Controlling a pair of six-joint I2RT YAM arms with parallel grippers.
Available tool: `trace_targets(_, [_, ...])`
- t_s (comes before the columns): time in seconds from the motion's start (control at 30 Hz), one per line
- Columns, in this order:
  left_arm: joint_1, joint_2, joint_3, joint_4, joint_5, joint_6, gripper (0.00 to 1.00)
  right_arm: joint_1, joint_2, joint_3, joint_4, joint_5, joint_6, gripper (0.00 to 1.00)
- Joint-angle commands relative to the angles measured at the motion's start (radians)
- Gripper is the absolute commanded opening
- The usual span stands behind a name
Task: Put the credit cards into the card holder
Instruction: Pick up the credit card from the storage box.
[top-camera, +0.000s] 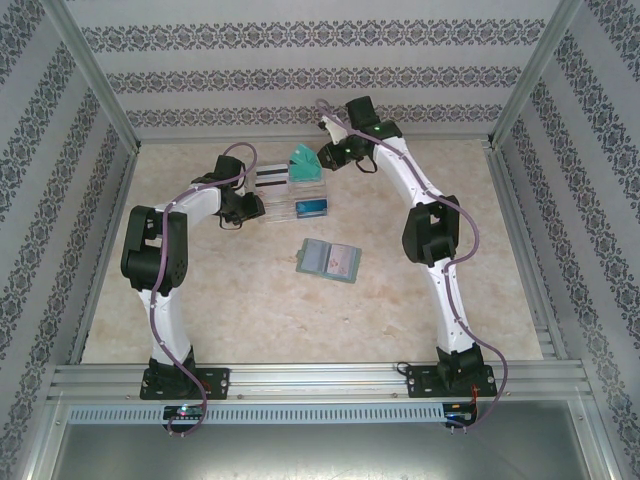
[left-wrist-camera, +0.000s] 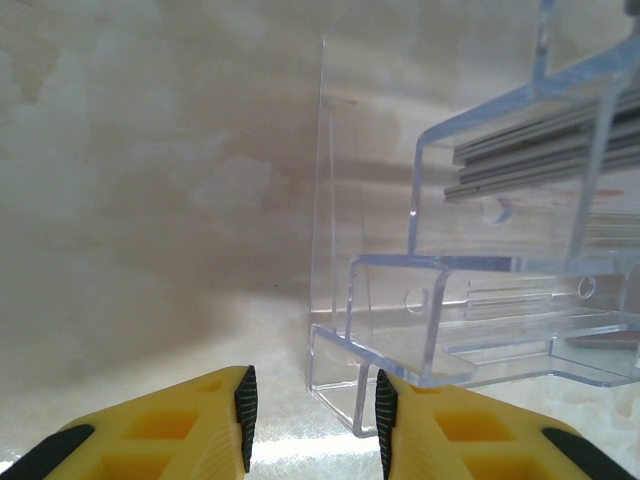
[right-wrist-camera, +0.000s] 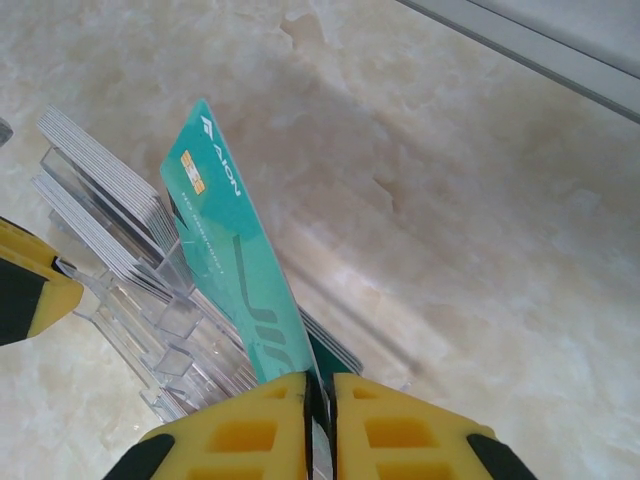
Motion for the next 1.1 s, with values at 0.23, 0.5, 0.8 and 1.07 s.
trace_targets(0.23, [-0.010, -0.022, -0.026, -0.073, -0.018, 0.030, 0.38, -0.003, -0.039, -0.066, 0.010, 0.001, -0.027, 0.14])
trace_targets(0.5, [-0.010, -0.021, -0.026, -0.074, -0.018, 0.031, 0.38, -0.007, -0.083, -0.114, 0.029, -0.050, -0.018, 0.13])
trace_targets(0.8, [-0.010, -0.025, -0.029, -0.065, -0.012, 0.026, 0.38, -0.011, -0.231, -0.298, 0.132, -0.130, 0.031, 0.12])
trace_targets(1.07, [-0.009, -0.043, -0.056, -0.042, 0.002, 0.026, 0.42, -0.023, -0.346, -0.467, 0.239, -0.200, 0.122, 0.10])
